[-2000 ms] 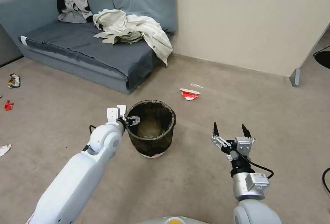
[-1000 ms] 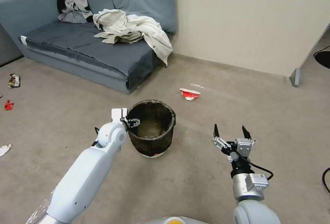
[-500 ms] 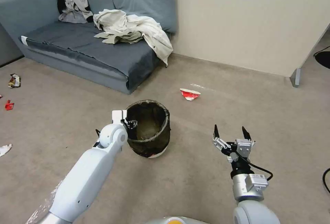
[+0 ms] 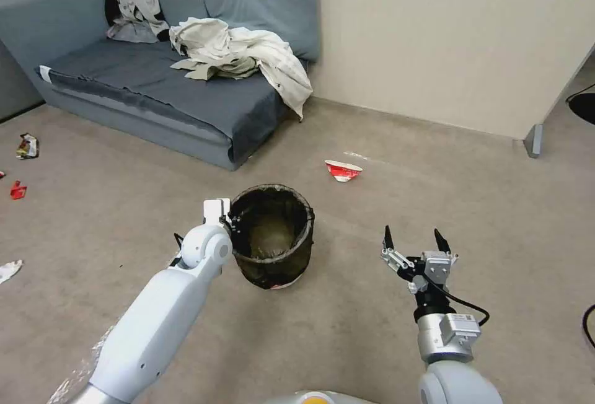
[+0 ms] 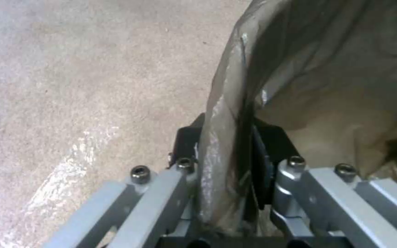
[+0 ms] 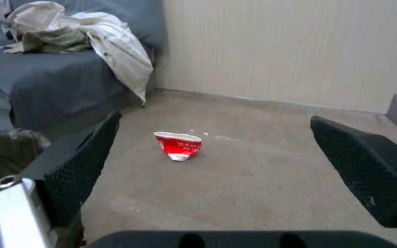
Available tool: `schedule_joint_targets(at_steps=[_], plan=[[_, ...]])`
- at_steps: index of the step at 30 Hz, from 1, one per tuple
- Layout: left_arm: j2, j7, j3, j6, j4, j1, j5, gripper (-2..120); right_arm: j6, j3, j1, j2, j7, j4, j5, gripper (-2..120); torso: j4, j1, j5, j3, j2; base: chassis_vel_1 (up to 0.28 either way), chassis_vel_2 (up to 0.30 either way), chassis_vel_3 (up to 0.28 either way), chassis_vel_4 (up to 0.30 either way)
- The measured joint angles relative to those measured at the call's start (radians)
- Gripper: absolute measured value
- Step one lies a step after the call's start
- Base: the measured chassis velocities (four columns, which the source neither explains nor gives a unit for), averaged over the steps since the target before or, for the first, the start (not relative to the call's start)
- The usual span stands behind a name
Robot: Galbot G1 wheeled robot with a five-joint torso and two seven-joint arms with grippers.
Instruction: Pick up the trash can from the floor.
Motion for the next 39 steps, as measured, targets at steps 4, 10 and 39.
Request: schedule_joint_targets(at_steps=[4,10,39], plan=[[0.005,-0.013,0.001,0.0,-0.017,0.008,-0.008,12,0.0,-0.002,0.002,0.0,0.0,-0.002,0.0,100,0.0001,0.0,-0.0001,0.0,0.0,0.0,0.0,0.0,0.0],[0.016,-0.043,-0.016,0.003,-0.074,0.039,-0.038,6,0.005,-0.003,0.003,0.0,0.0,-0.004,0.0,100,0.0,0.0,-0.0007,0.0,0.0,0.0,0.0,0.0,0.0],[0.181,0.239,-0.285,-0.383,-0.586,0.448,-0.02,0,0.006,-0.014,0.019,-0.006,0.0,-0.012,0.007,100,0.0001,0.0,0.0001,0.0,0.0,0.0,0.0,0.0,0.0]])
